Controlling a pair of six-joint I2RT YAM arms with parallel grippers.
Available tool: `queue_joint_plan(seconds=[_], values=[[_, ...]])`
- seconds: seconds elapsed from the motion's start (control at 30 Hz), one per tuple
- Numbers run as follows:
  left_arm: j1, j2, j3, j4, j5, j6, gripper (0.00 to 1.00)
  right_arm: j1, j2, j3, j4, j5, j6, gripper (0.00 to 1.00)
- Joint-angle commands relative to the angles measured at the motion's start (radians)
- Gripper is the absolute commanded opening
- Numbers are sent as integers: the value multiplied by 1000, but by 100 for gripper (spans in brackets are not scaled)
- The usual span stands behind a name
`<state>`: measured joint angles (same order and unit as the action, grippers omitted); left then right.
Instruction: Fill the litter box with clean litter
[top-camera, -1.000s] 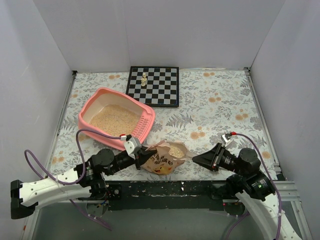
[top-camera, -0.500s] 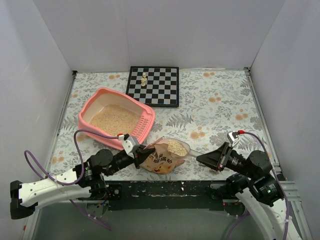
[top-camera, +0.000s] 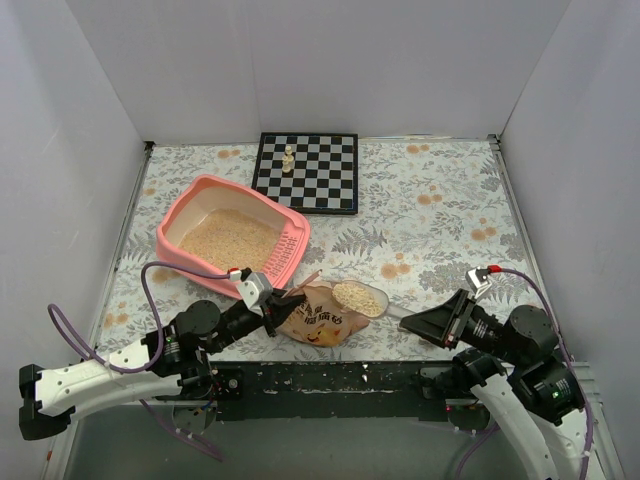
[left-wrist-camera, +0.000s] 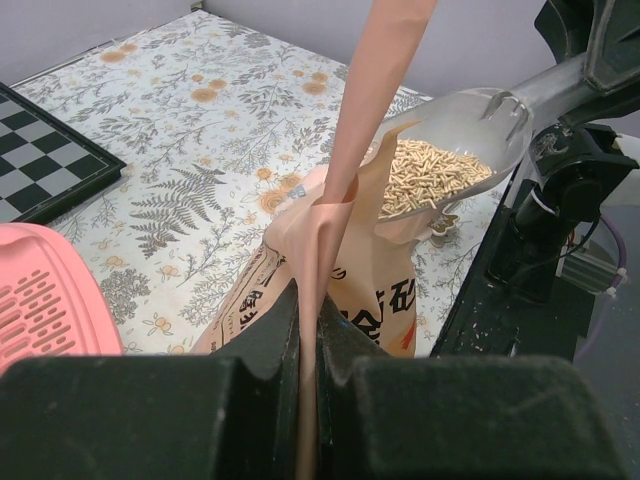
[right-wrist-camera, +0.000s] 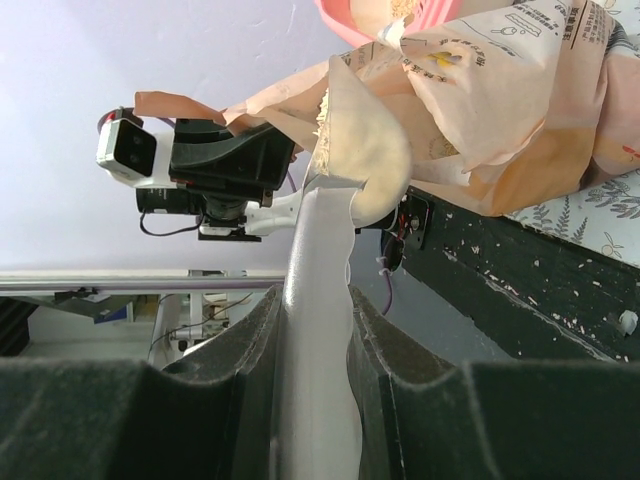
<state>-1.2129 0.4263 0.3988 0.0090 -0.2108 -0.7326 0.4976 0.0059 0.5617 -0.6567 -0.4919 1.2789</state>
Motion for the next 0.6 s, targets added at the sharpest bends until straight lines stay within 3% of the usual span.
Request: queue_joint_plan(seconds=[0.0,0.3,0.57], values=[[0,-15,9,82,-38,4,0,-2,-202,58,37,27,7,1],[0,9,29,60,-27,-5,0,-2,-202,35,123,87,37,1],[0,-4,32,74,11,-24,0,-1,-81,-43,383,84,59,1]])
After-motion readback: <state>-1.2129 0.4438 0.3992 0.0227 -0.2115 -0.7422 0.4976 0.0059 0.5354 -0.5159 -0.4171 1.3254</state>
